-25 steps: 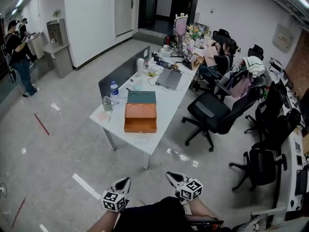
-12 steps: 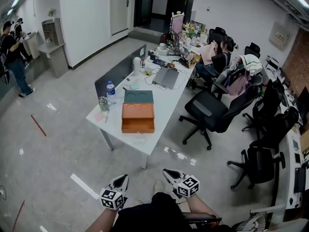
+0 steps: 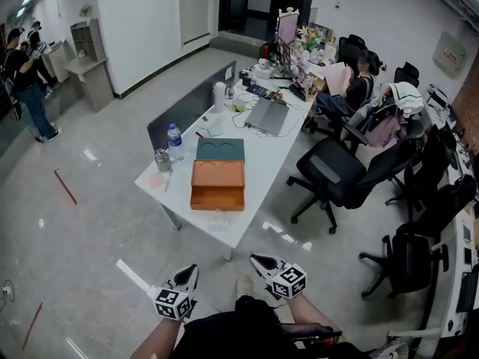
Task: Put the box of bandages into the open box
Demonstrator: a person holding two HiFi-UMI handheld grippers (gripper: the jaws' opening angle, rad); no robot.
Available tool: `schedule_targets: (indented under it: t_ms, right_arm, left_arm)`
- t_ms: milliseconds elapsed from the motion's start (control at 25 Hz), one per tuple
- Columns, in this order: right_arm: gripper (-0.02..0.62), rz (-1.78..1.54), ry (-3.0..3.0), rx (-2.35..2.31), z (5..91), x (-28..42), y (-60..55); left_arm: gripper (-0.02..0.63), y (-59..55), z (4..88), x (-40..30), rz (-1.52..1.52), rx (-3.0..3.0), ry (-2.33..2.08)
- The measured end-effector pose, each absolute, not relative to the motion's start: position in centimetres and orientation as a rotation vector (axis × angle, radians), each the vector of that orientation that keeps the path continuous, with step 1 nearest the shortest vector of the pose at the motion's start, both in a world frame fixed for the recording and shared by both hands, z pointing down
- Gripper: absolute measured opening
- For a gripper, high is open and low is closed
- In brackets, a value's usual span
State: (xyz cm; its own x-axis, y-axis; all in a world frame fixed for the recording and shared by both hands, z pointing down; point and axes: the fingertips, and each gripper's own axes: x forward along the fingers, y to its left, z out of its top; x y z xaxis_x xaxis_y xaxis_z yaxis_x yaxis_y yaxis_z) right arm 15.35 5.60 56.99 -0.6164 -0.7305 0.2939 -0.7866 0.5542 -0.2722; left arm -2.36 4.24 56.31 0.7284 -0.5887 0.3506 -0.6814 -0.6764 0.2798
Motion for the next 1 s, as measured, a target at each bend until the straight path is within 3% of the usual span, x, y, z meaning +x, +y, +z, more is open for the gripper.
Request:
schedule_targets:
  t_ms: [1000]
  right_arm:
    - [0.026, 0.473, -2.707, 0.74, 59.9, 16.6, -9.1]
  left_arm:
    - [0.008, -6.3, 56.8, 3.1, 0.312, 2.364, -1.289]
